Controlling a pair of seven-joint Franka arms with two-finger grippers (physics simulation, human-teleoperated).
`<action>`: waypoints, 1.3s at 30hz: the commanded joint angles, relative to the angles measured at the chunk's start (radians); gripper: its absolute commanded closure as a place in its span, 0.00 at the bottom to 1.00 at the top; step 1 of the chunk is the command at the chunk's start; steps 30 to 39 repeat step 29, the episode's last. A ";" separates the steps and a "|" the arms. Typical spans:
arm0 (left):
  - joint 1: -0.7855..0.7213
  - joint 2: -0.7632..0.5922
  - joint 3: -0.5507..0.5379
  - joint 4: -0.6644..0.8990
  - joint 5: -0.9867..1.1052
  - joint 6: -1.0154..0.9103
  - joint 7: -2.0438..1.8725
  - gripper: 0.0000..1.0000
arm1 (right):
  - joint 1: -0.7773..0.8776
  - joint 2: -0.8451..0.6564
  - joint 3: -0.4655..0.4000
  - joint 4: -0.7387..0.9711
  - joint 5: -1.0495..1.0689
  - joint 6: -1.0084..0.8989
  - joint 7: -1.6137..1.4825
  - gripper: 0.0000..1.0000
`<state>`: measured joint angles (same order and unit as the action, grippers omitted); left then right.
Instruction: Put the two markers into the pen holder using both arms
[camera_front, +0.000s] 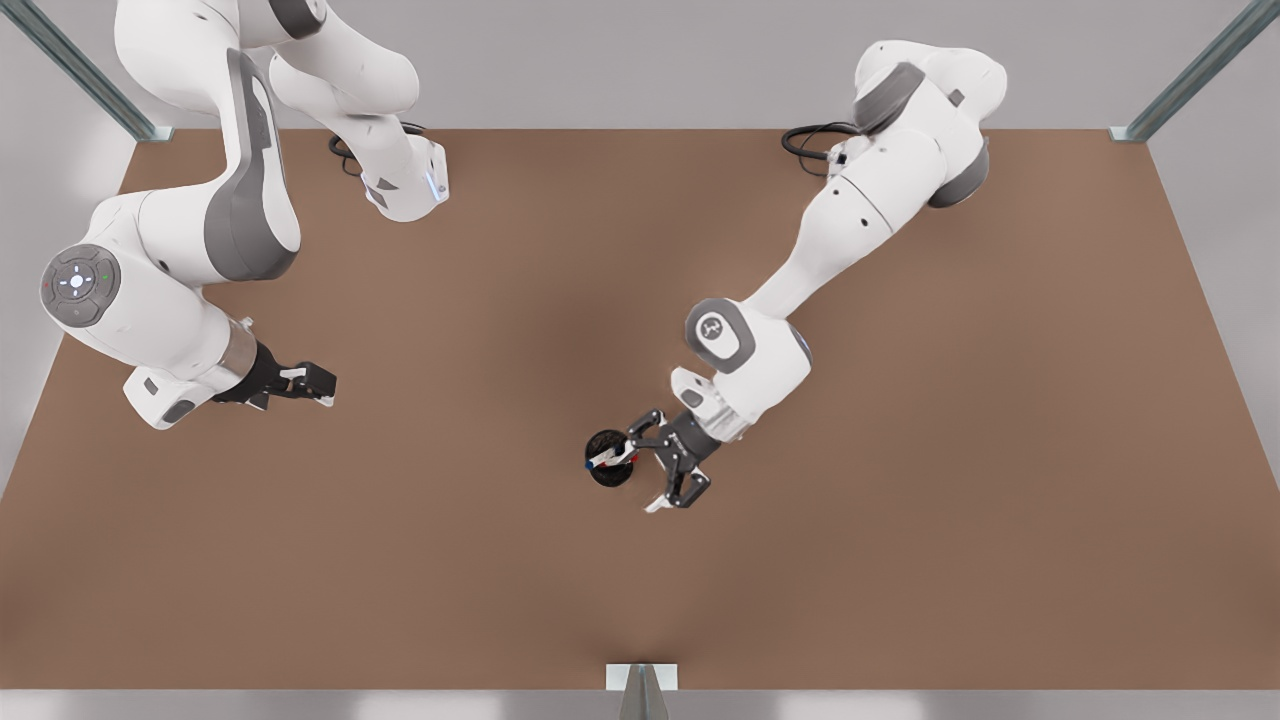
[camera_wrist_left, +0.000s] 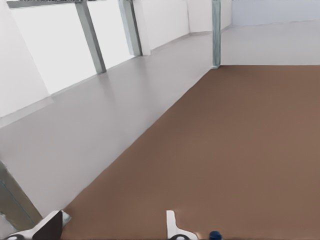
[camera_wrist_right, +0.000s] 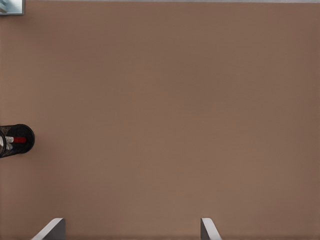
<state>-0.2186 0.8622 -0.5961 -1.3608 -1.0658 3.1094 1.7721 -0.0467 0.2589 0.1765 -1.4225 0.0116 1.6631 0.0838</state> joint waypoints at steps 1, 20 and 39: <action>0.119 -0.040 0.007 0.028 0.286 -0.447 -0.437 0.00 | -0.001 -0.001 0.000 0.001 0.001 0.000 0.001 0.00; 0.199 -0.554 0.529 0.075 1.101 -1.536 -1.978 0.00 | 0.004 -0.001 0.001 0.001 0.001 0.000 0.007 0.00; 0.199 -0.512 0.530 0.123 1.103 -1.511 -2.014 0.00 | 0.004 -0.001 0.001 0.001 0.001 0.000 0.005 0.00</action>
